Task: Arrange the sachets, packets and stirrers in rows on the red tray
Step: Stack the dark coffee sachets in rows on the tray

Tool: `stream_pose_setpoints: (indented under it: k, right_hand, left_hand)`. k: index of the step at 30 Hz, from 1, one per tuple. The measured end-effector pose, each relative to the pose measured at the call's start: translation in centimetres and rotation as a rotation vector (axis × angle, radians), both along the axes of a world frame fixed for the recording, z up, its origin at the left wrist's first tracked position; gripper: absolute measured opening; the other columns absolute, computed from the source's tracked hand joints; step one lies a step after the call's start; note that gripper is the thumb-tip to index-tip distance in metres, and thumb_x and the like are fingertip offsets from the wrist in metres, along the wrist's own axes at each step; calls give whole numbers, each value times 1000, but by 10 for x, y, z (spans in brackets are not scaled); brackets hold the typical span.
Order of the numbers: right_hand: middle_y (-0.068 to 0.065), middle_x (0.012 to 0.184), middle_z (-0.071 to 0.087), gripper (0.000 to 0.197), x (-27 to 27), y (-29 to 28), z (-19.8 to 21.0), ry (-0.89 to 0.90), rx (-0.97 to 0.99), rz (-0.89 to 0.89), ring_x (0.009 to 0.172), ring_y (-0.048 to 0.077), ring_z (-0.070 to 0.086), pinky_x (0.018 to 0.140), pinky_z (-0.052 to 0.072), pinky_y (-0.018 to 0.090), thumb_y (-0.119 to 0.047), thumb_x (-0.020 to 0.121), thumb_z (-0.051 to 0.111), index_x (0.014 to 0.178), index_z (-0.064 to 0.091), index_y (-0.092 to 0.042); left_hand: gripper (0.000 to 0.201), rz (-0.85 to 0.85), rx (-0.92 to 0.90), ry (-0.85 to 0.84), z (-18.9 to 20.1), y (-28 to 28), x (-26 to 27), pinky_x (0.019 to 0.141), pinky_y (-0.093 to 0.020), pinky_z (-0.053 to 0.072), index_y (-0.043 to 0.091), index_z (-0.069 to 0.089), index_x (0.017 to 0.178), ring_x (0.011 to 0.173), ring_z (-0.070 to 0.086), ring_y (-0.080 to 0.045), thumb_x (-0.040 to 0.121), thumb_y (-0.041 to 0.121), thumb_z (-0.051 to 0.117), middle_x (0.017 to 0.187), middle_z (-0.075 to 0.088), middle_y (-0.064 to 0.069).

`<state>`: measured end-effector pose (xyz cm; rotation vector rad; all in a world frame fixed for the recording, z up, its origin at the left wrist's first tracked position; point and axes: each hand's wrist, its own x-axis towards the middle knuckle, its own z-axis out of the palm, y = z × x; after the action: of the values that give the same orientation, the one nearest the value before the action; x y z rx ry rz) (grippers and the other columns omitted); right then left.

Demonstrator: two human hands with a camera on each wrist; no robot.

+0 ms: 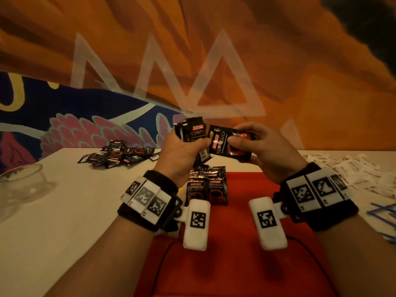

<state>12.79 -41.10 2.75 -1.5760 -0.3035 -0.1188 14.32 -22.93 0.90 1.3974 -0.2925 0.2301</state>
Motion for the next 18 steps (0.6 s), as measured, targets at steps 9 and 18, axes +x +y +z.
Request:
stream_pose_setpoints:
  k: [9,18]
  right_hand:
    - [5,74,69,18,7,-1,-7,-49,-182,-114,64,17,64,53,48,25,3,83,71,79,64,-14]
    - [2,75,66,15,5,9,-12,9,-212,-34,69,13,64,55,51,25,-6,85,72,76,63,-13]
  left_hand:
    - [40,255,76,-185,-4,-3,0,94,-35,56,29,59,114,99,65,-5,85,7,74,101,66,9]
    - [20,93,-103,-1,-5,8,8,93,-61,52,15,68,95,105,68,-38,84,-1,71,106,71,-19]
